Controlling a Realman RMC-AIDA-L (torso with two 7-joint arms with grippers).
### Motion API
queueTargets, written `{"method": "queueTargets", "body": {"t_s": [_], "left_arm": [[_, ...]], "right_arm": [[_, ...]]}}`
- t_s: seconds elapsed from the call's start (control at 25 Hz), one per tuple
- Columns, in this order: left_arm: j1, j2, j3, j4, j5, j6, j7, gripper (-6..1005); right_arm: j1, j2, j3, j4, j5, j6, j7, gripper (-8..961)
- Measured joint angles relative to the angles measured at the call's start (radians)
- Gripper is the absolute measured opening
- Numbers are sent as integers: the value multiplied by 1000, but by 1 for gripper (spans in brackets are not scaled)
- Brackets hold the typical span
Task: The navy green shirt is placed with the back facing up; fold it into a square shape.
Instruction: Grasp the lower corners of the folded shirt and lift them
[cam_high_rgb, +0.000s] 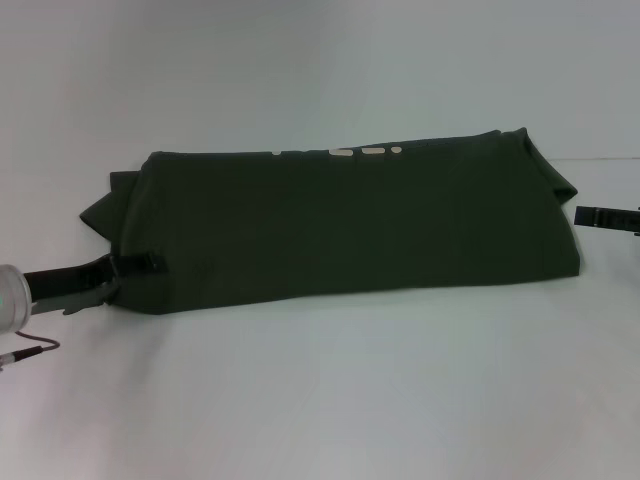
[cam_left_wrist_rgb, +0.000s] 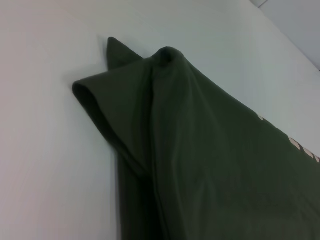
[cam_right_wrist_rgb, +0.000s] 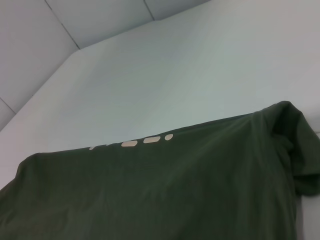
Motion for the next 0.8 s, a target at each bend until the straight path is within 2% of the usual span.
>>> {"method": "queueTargets", "body": {"t_s": [0.44,0.72,0.8], "left_arm": [[-5,3,0,2,47,-22,-2,795],[-5,3,0,1,48,-23,0,755],[-5,3,0,1,48,-23,1,545]], "right_arm": [[-3,0,2,1,0,0,0,871],[-1,0,5,1,0,4,0,871],[-1,0,7,1,0,4,0,871]]}}
